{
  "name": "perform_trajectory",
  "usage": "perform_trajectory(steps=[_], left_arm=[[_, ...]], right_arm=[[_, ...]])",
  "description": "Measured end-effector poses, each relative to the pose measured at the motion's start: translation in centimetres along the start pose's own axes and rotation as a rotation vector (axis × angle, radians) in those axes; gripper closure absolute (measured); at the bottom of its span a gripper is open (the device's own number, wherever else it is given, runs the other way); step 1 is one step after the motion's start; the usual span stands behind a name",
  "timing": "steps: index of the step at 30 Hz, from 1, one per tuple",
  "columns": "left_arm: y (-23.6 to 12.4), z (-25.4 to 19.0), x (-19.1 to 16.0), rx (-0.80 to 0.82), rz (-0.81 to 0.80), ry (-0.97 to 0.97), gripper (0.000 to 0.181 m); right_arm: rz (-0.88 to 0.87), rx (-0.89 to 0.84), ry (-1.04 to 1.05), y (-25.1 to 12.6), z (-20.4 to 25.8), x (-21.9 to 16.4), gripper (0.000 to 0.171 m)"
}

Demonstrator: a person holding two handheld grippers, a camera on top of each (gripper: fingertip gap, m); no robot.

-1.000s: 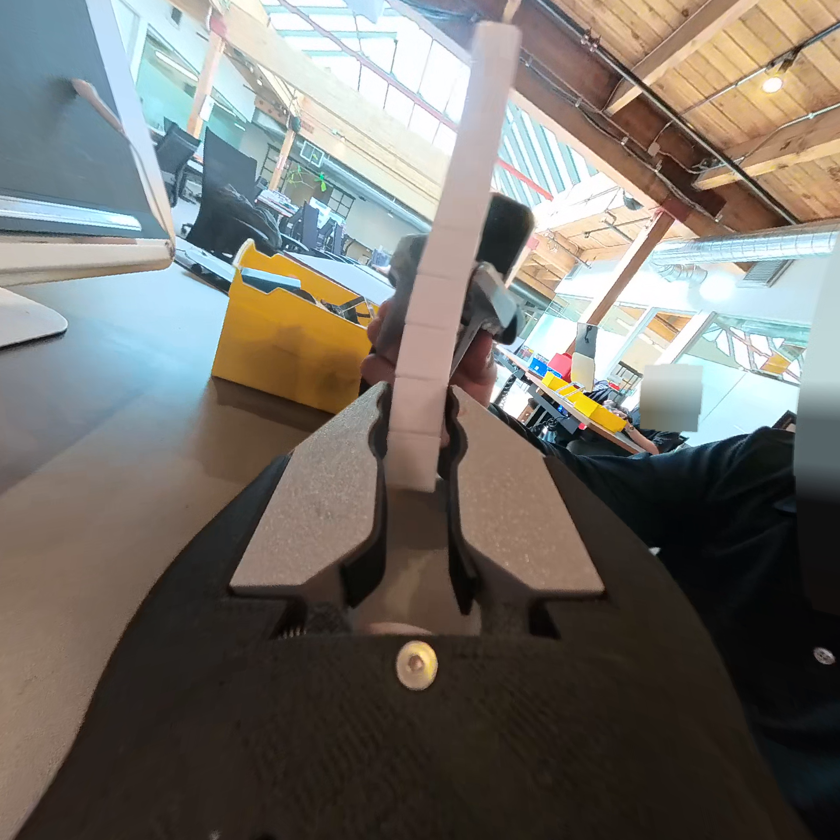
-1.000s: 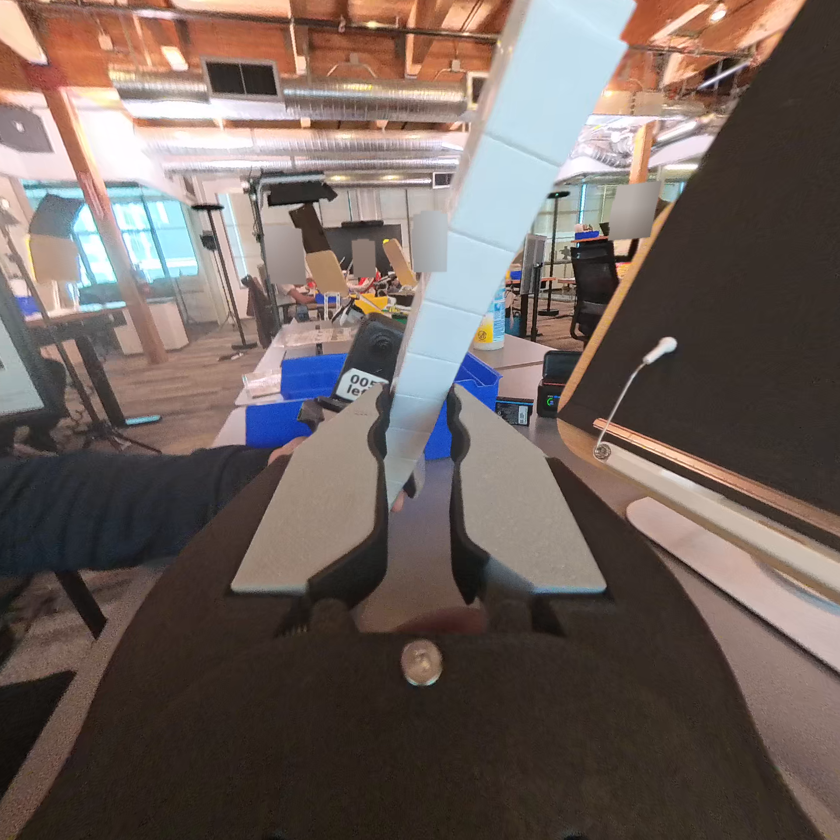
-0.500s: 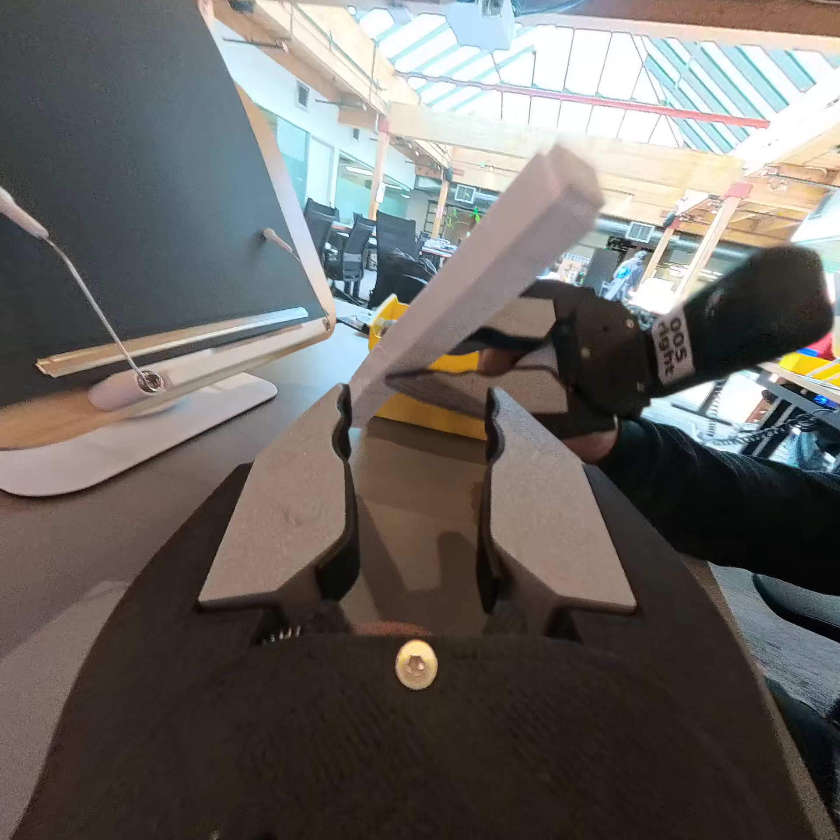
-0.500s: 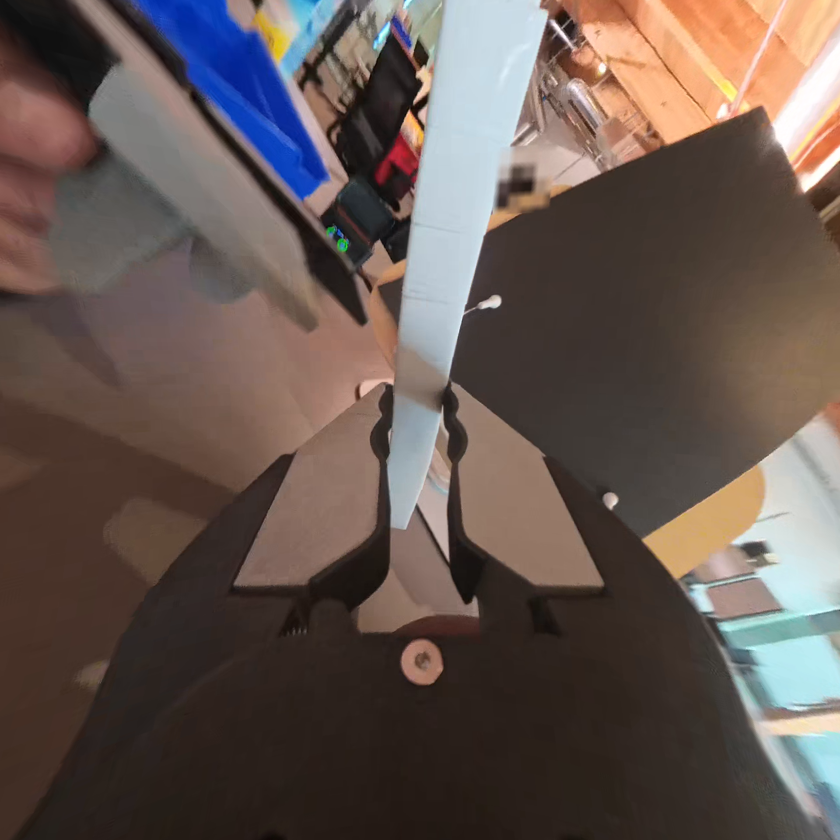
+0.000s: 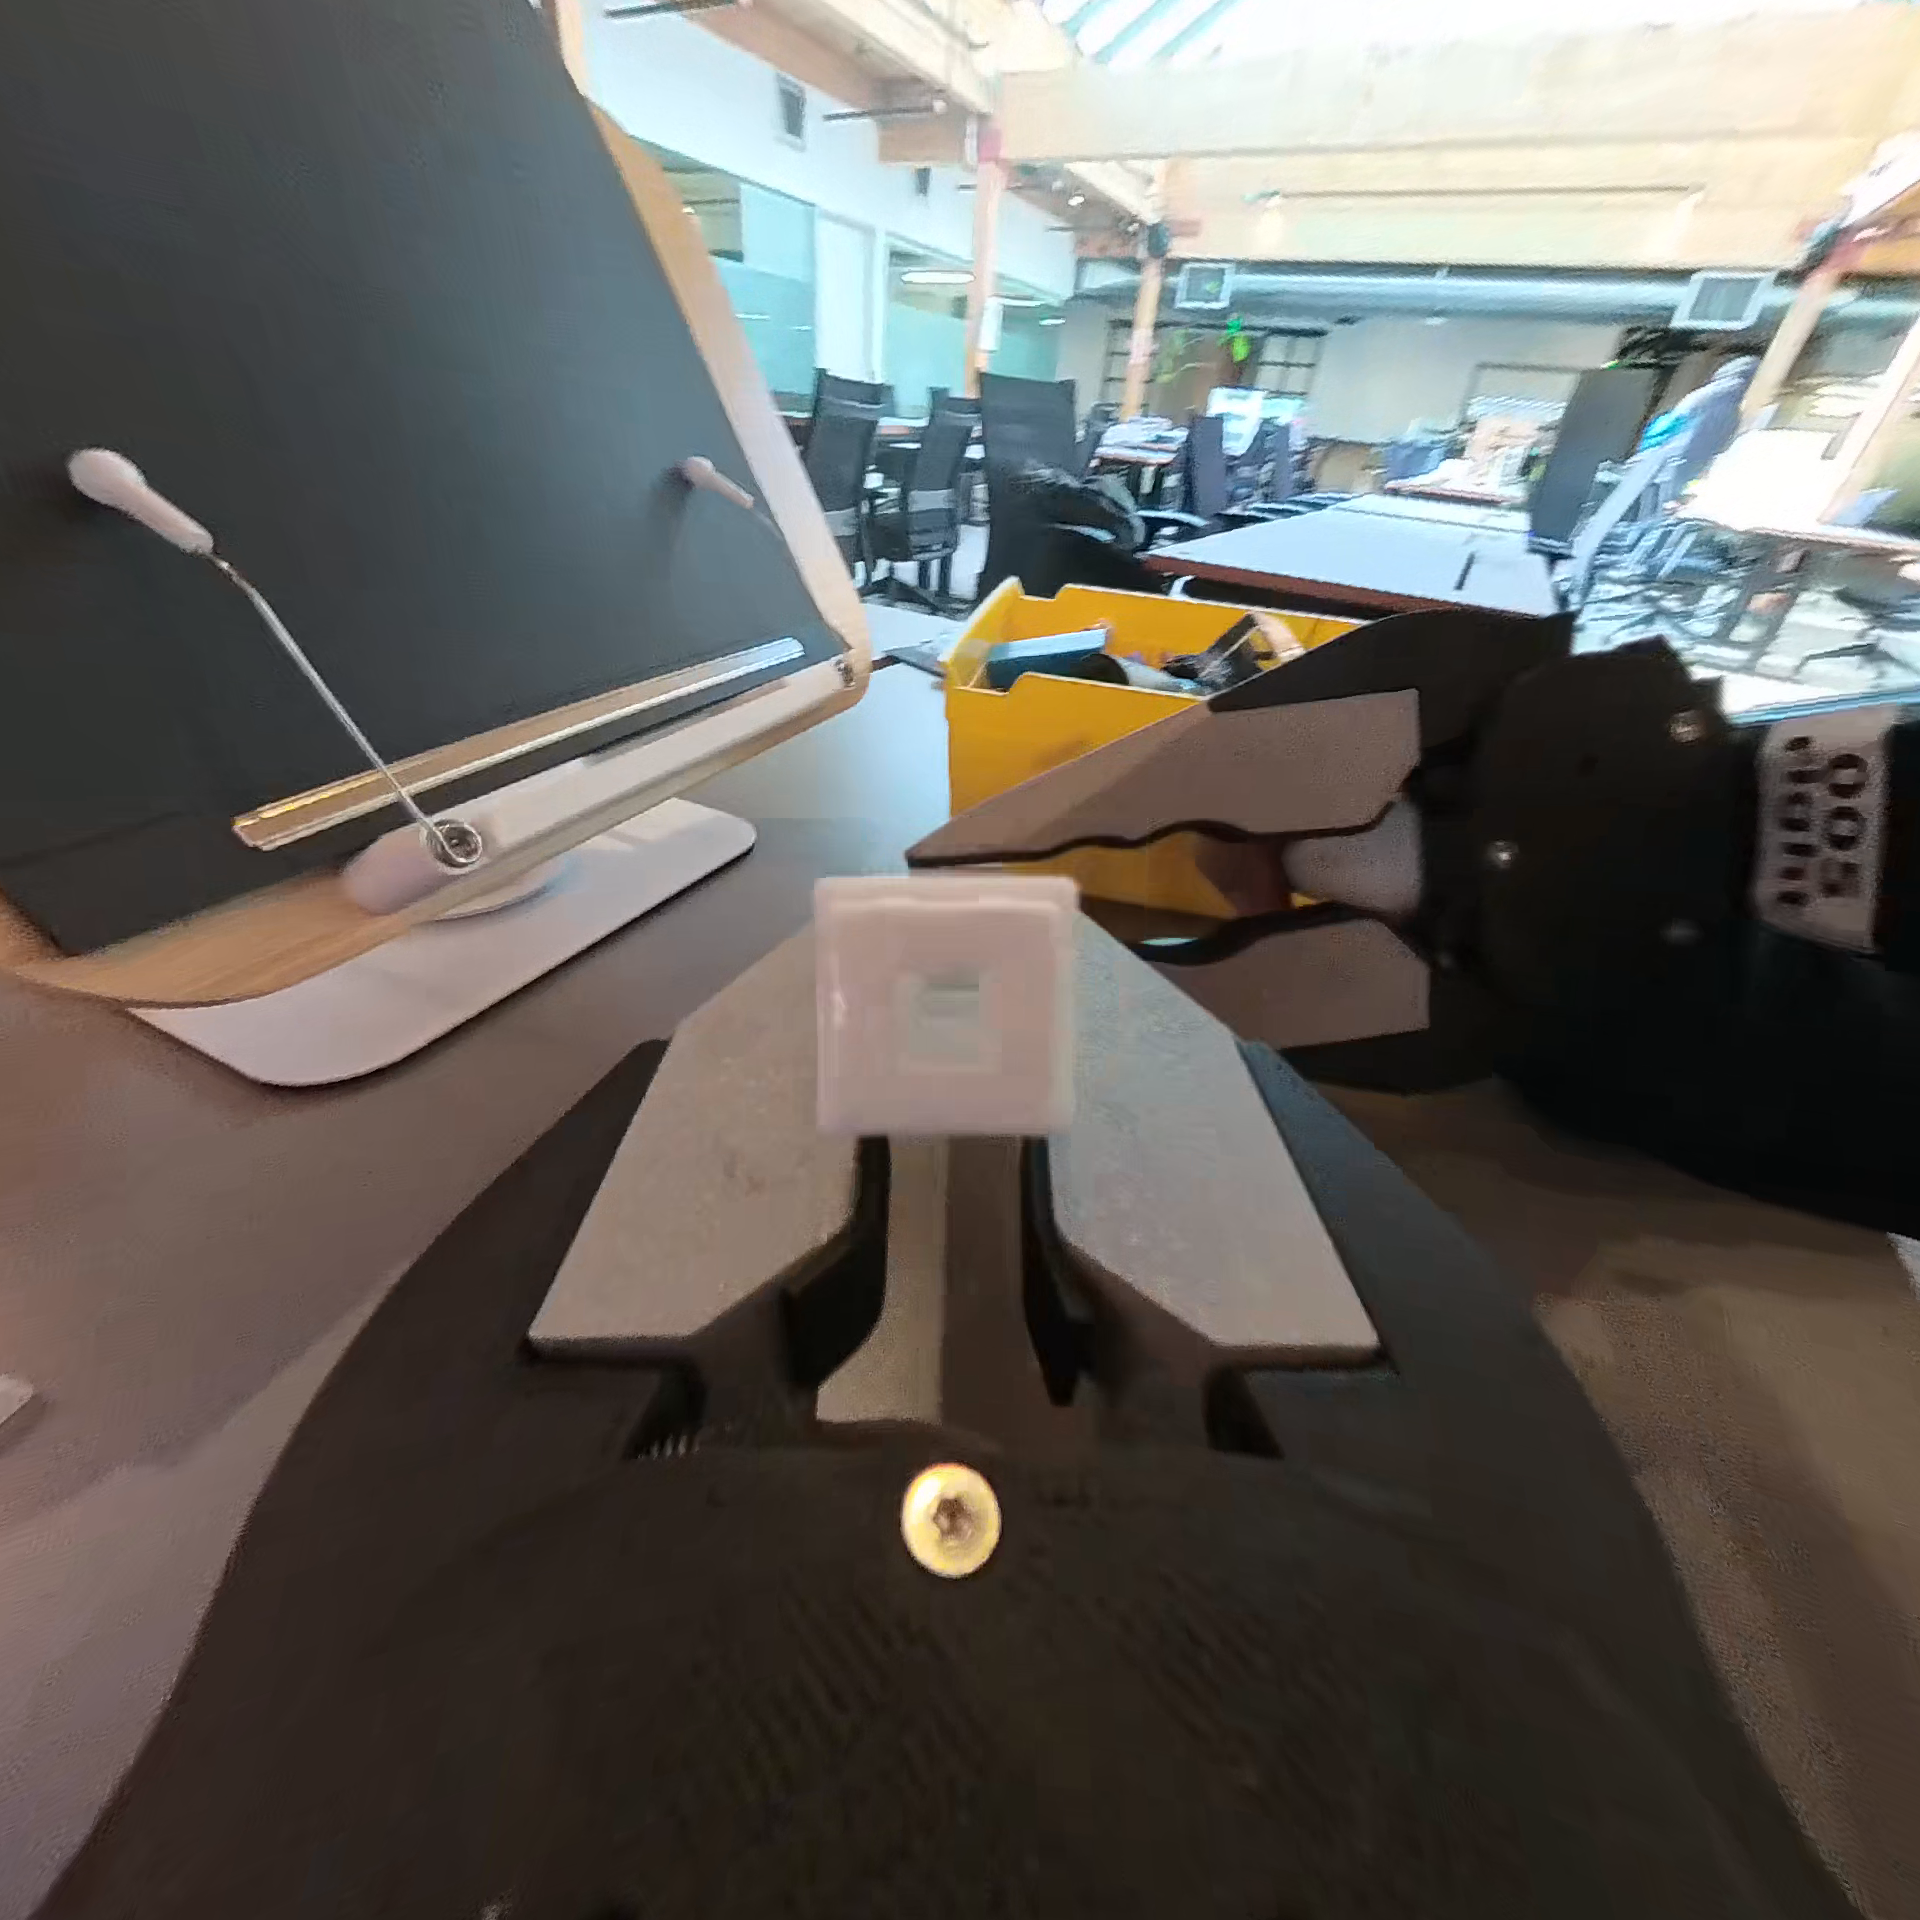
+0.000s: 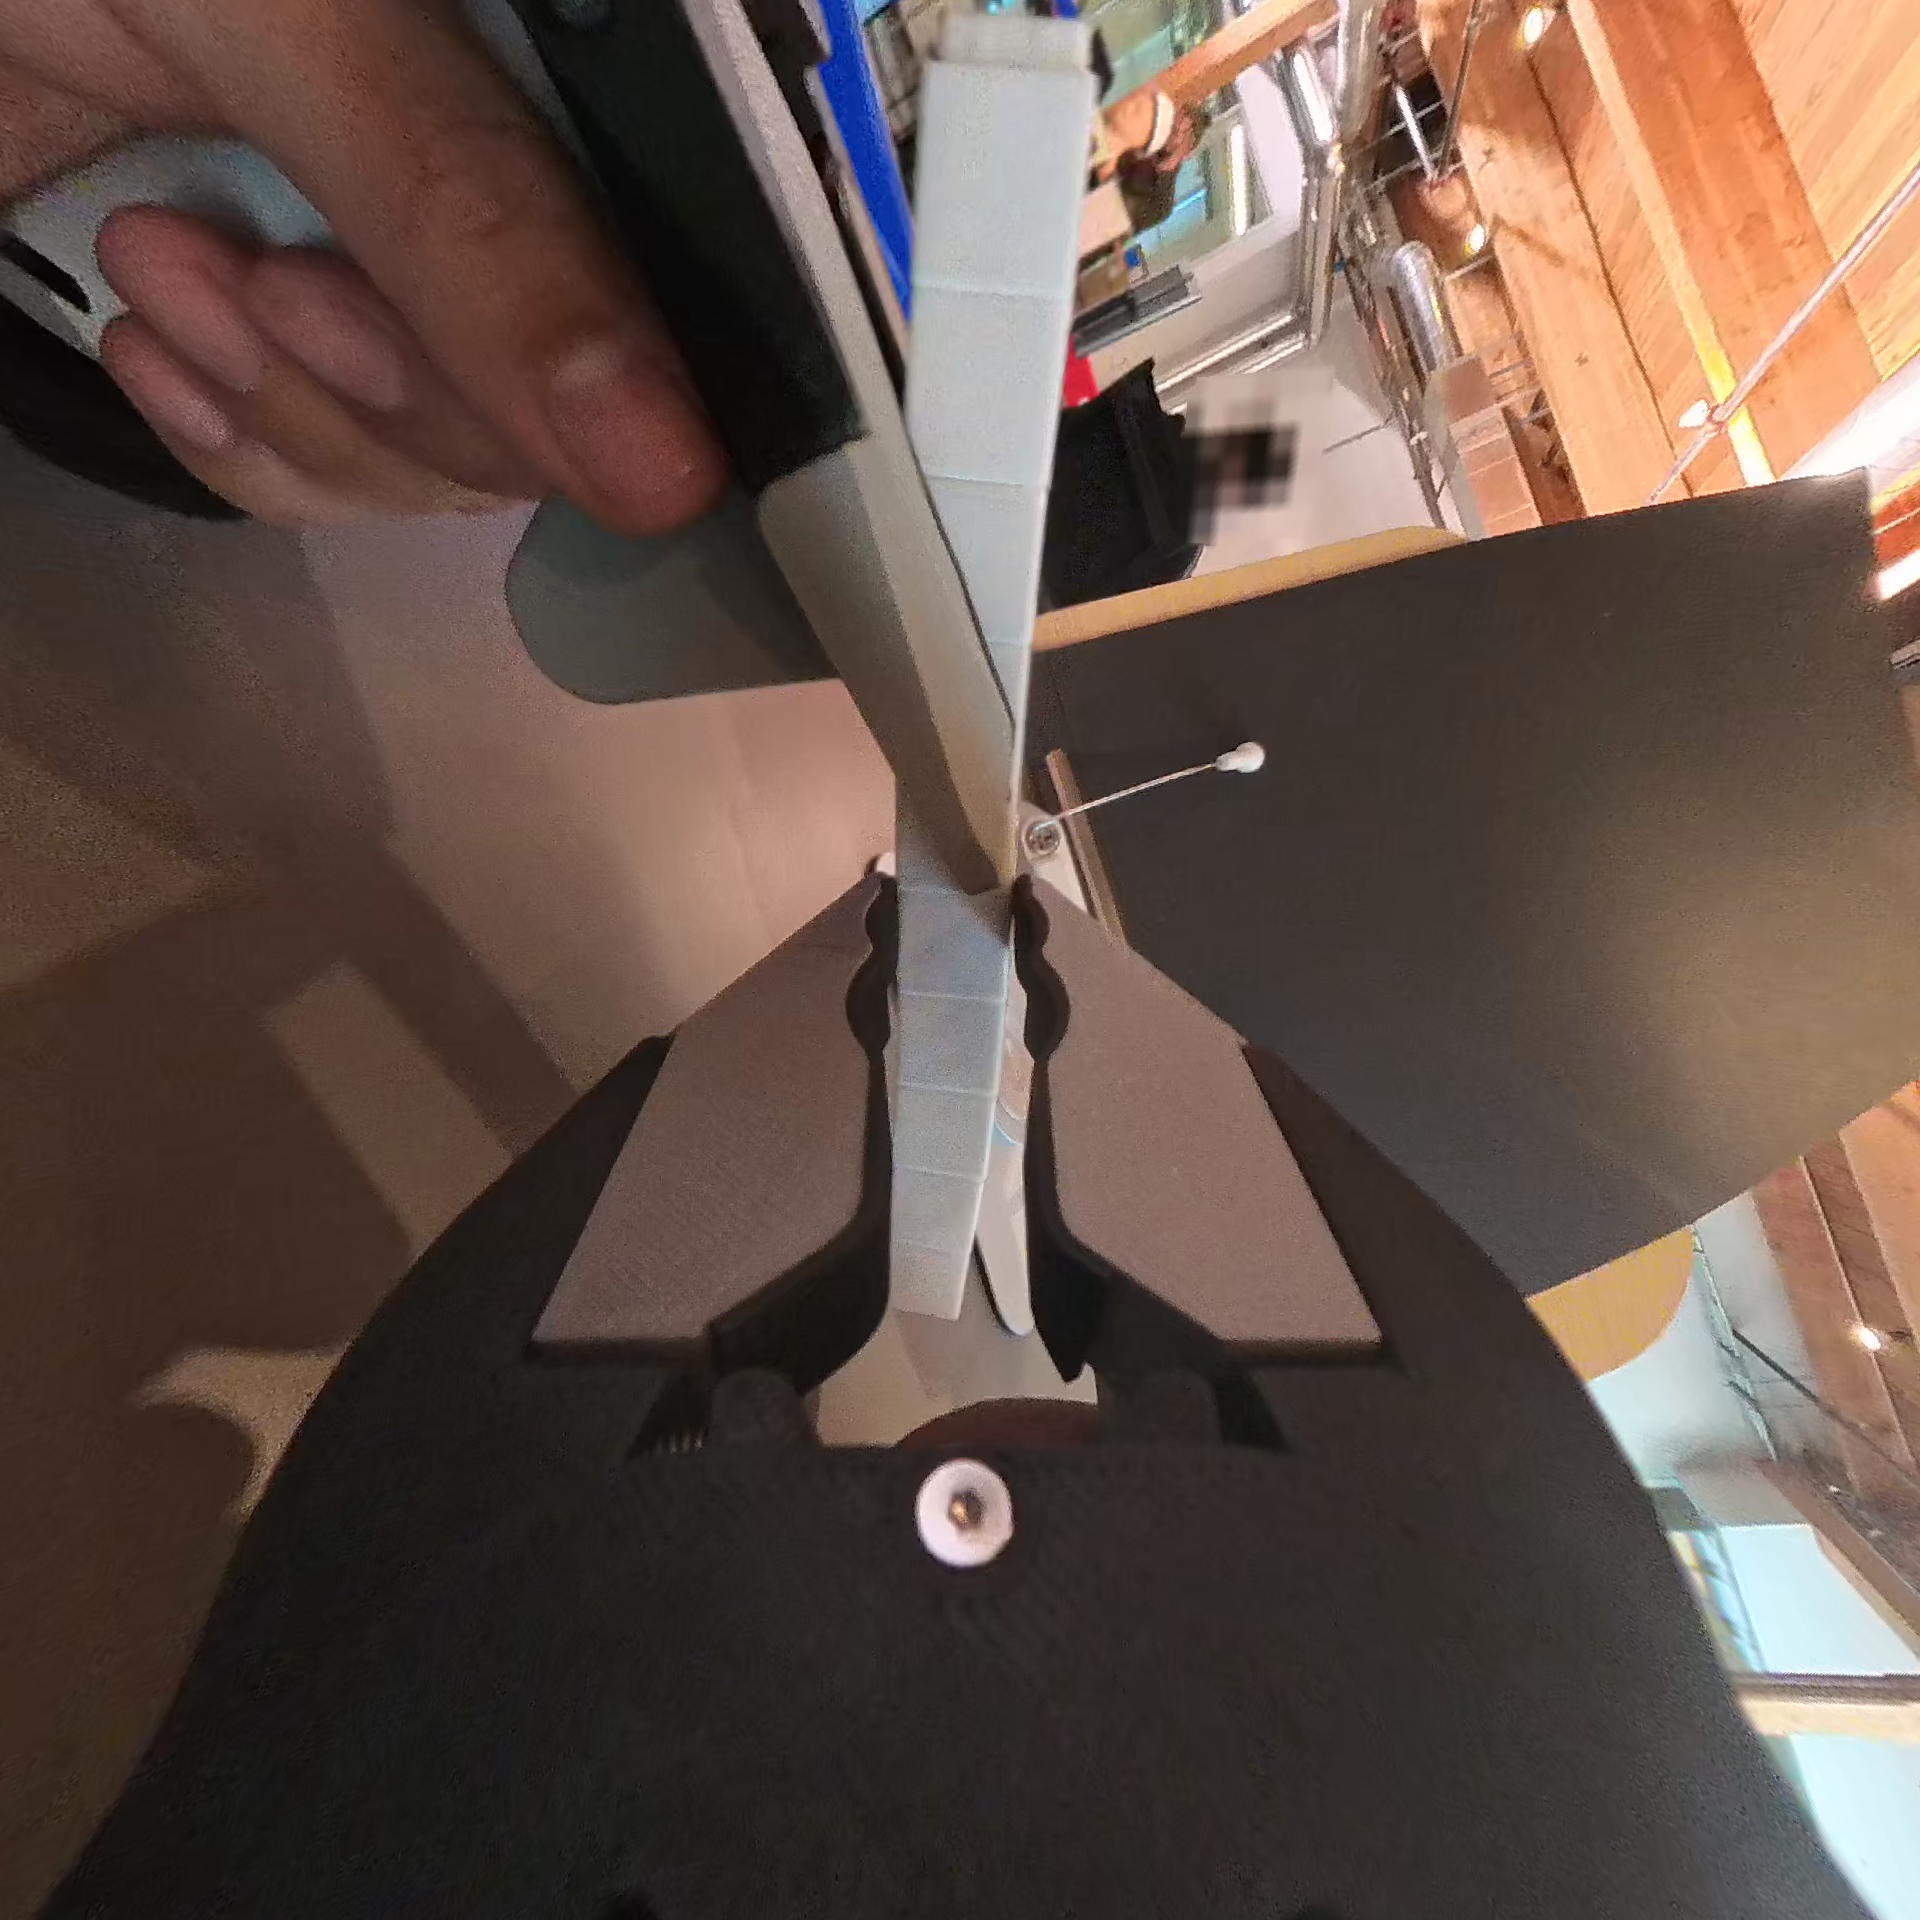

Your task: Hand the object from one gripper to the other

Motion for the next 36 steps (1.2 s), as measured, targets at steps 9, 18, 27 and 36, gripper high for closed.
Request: perform_trajectory(steps=[9, 18, 27, 36], left_arm=[[-1.9, 2.0, 0.8, -0.006, -0.166, -0.19, 0.162], [-1.9, 1.8, 1.0, -0.134, -0.184, -0.285, 0.162], [-1.9, 1.5, 1.3, -0.047, -0.194, -0.201, 0.133], [-1.9, -0.6, 1.2, 0.446, 0.132, 0.647, 0.128]], right_arm=[[-0.1, 0.029, 0.204, -0.9, -1.2, -0.5, 0.132], [-0.036, 0.016, 0.214, -0.3, -0.9, -1.3, 0.14], [0.013, 0.08, 0.458, -0.1, -2.4, -2.2, 0.152], [0.091, 0.207, 0.736, 0.0, -4.1, -4.0, 0.153]])
Point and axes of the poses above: each gripper's, where its closed fingertips meet, y out along the fingers, x out of its top, z = x × y across the jaws, the point moved 10 cm from there along -y, back along the fingers, and after that the axes turned 5 degrees about -x, right-handed, at the moved point
